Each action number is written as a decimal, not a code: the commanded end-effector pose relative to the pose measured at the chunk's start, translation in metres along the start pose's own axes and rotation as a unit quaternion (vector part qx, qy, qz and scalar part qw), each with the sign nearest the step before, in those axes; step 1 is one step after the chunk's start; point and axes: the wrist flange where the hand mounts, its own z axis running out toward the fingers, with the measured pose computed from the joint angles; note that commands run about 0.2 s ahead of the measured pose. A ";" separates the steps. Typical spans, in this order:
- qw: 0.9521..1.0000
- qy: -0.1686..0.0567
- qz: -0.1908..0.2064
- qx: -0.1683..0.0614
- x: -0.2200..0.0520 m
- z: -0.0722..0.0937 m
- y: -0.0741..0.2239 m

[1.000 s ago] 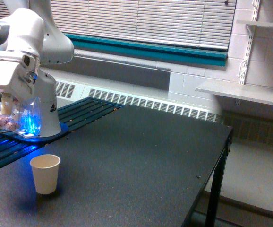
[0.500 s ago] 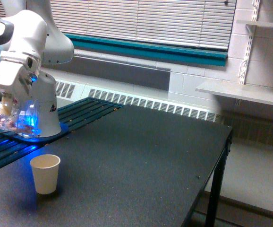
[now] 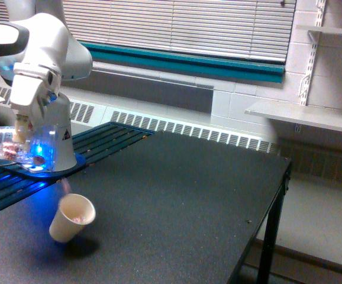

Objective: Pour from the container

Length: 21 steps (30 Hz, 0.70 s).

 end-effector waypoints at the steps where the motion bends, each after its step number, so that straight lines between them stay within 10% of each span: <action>1: 1.000 0.007 -0.016 -0.006 0.008 -0.004 -0.004; 21: 0.999 0.024 -0.034 -0.004 0.020 -0.013 -0.010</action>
